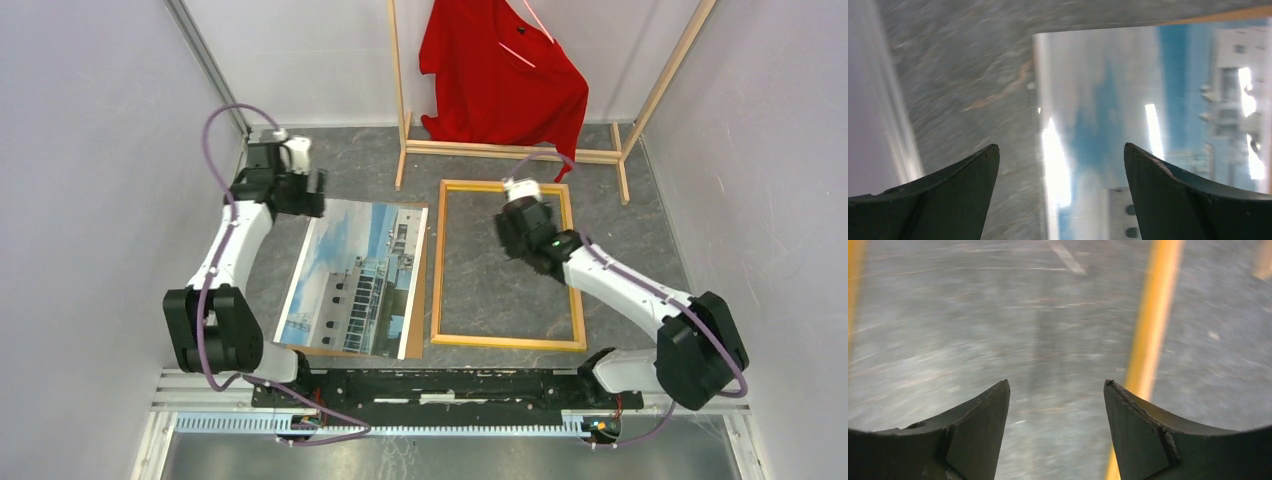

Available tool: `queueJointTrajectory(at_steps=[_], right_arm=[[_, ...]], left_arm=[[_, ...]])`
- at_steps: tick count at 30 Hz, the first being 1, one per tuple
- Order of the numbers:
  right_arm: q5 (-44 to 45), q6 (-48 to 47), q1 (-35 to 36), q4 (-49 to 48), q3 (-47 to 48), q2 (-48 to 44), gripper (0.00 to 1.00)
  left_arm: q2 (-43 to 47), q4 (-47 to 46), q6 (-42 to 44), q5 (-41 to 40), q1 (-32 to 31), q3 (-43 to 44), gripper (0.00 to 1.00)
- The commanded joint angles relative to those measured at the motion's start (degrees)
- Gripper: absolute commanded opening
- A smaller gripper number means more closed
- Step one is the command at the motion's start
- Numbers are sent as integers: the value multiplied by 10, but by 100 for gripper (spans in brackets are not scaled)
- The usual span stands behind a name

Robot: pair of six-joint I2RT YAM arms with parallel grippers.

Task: Put the photo into the frame
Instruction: Turn over the photo frame at the center of the board, then move the photo frame to the center of the board.

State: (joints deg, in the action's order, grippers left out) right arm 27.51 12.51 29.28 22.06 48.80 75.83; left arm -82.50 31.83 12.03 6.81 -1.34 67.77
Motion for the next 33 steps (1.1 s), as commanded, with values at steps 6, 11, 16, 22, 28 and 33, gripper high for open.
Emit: queueJointTrajectory(at_steps=[6,11,16,22,28,33], right_arm=[[-34,108,235,-63,76,78,81],[-19,106,291,-75,104,157,77],[17,96,303,-99,91,191,74],[18,99,301,-124,68,213,73],[8,110,269,-135,24,196,70],[3,114,240,-144,-20,167,68]], left_arm=[[-15,-11,52,-46,124,-49,100],[-1,-34,66,-92,128,-106,100],[4,-43,76,-124,129,-130,100],[-1,-53,86,-161,129,-124,100],[-6,-89,114,-206,130,-145,100],[-25,-129,123,-224,130,-178,100]])
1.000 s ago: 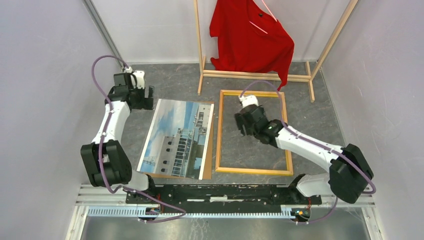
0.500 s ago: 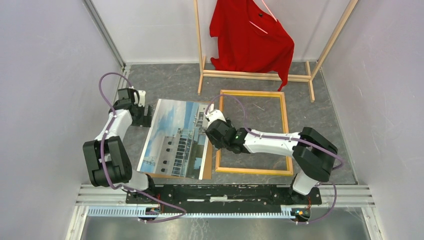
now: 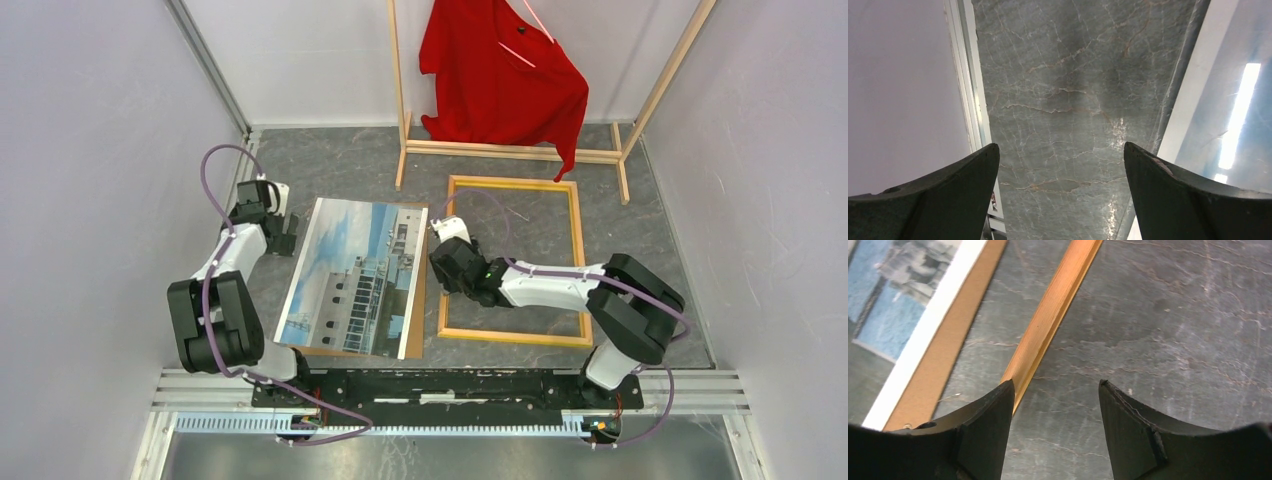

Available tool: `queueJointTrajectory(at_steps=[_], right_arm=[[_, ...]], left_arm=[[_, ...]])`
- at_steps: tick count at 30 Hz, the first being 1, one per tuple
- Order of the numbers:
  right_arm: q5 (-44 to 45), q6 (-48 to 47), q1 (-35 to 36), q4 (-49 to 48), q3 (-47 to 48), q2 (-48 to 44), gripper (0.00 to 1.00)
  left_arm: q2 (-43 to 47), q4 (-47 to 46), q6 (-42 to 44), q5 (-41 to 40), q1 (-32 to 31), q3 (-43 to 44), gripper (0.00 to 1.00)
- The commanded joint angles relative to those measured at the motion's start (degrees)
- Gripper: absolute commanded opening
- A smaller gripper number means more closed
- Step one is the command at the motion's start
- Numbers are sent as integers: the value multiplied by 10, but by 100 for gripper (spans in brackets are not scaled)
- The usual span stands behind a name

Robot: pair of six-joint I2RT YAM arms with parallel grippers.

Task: Put the photo into the frame
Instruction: Move the photo frame to the center of the board.

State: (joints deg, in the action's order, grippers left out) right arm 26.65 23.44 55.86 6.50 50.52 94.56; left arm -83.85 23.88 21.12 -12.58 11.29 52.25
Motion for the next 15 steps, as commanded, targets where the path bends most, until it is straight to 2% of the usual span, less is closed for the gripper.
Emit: queueJointTrajectory(at_steps=[1,6,8,12,14,15], right_arm=[[12,5,-27,12,-42,-23,68],[26,3,-29,44,-27,-43,68],[23,1,-23,54,-5,-58,71],[-27,8,-18,67,60,-61,81],[-66,13,-19,52,80,-56,96],[-80,13,-19,41,89,-48,98]], left_arm=[[-18,-56,30,-32,3,-26,100],[-42,-74,14,-19,4,-29,100],[-48,-78,8,-9,3,-27,100],[-59,-80,-10,8,3,-23,100],[-60,-83,-18,17,3,-24,100],[-60,-87,-25,25,3,-25,100]])
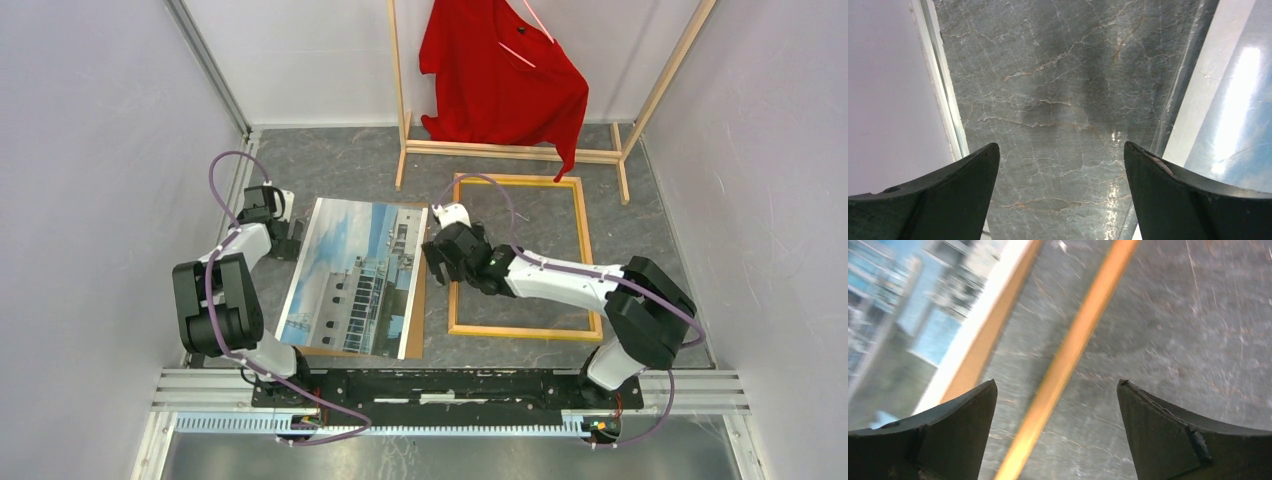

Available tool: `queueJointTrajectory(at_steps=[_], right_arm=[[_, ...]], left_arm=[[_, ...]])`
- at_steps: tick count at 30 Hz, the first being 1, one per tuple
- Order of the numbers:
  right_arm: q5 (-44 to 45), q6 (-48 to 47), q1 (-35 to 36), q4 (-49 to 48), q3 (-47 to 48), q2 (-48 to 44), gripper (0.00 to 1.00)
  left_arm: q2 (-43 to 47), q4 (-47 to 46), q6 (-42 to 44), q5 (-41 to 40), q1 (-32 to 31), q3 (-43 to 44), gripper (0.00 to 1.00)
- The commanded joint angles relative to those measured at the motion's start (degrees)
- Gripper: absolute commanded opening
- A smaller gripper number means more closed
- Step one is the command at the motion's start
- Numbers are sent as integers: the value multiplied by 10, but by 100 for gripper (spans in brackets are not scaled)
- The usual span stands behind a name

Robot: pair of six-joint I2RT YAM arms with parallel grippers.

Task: Put the photo into the frame
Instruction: Move the photo frame to the center of the board.

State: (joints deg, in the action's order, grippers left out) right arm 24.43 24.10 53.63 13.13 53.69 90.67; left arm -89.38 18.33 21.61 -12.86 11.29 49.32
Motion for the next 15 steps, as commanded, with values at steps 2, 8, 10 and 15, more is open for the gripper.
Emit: queueJointTrajectory(at_steps=[2,8,10,15], right_arm=[[-70,0,2,-30,82,16,98],[-56,-14,-17,-50,155,105,98],[-82,-8,-34,-57,181,133,98],[-119,13,-63,-49,227,189,98]], left_arm=[[-1,-39,-33,43,2,-4,100],[-8,-45,-48,51,3,2,100],[-10,-48,-50,53,2,4,100],[-19,-57,-52,52,2,4,100]])
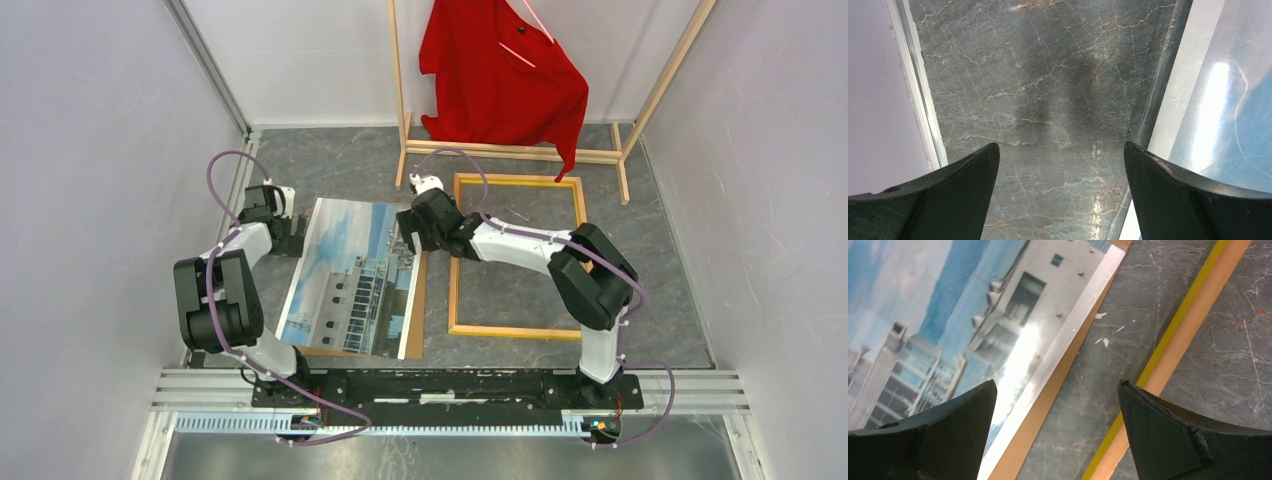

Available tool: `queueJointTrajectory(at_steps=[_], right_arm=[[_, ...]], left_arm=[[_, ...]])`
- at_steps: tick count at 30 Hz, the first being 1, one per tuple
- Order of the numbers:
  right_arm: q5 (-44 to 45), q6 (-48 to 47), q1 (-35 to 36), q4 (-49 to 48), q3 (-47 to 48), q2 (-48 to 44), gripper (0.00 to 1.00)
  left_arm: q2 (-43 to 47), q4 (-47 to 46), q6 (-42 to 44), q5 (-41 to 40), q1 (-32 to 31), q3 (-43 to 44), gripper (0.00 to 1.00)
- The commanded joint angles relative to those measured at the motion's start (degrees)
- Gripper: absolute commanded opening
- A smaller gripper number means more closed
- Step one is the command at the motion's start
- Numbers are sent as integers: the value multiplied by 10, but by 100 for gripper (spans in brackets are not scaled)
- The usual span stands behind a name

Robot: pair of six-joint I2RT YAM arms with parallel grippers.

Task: Put the photo into the frame
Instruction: Move the photo frame to the center of the board.

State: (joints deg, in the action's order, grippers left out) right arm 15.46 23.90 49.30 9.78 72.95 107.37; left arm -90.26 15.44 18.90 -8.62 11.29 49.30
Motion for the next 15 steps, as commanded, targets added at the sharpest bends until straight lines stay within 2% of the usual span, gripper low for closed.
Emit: queueJointTrajectory(at_steps=[1,15], right_arm=[[-34,18,-23,-26,33,27,98],[-114,37,-72,-49,104,135,92]], left_arm=[[-12,-31,-25,9,2,2,100],[-50,-61,-33,8,0,-9,100]])
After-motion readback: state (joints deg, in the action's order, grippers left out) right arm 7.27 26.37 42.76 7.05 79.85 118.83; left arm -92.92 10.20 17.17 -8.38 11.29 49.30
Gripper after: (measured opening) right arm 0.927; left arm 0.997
